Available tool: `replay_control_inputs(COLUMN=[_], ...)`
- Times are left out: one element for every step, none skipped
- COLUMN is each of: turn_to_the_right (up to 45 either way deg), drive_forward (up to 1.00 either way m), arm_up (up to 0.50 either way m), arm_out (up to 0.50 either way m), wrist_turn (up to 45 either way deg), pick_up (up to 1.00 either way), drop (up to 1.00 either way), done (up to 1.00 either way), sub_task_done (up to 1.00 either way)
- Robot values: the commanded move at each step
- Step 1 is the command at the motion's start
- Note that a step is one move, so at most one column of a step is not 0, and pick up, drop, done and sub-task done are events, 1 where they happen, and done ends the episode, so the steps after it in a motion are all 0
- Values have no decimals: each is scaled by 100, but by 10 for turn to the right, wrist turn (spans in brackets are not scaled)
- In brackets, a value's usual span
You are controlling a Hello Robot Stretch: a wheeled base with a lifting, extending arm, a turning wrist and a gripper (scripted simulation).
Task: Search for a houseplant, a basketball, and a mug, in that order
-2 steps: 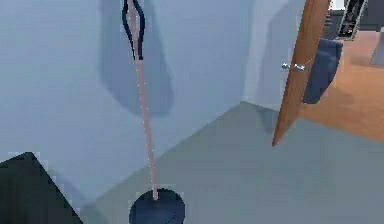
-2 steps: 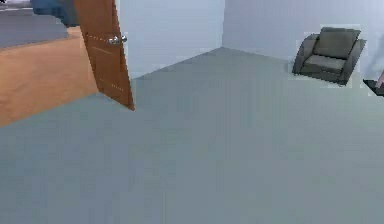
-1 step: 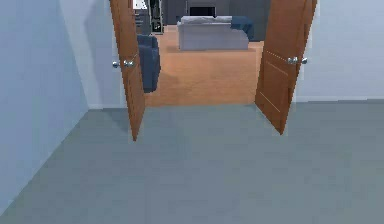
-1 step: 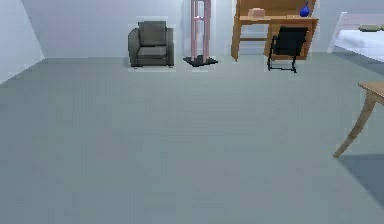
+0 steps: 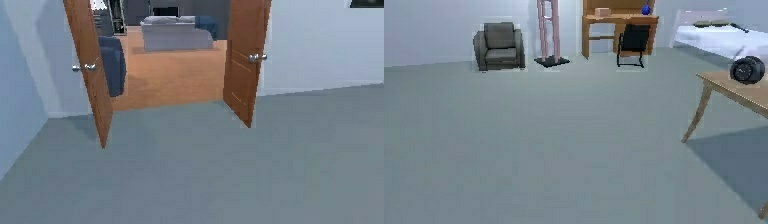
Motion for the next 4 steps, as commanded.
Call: replay_control_inputs(turn_to_the_right=[0, 0, 0, 60], drive_forward=[100, 100, 40, 0], arm_up=[0, 0, 0, 0], arm_out=[0, 0, 0, 0], wrist_turn=[0, 0, 0, 0], pick_up=[0, 0, 0, 0], drop=[0, 0, 0, 0], done=[0, 0, 0, 0], sub_task_done=[0, 0, 0, 0])
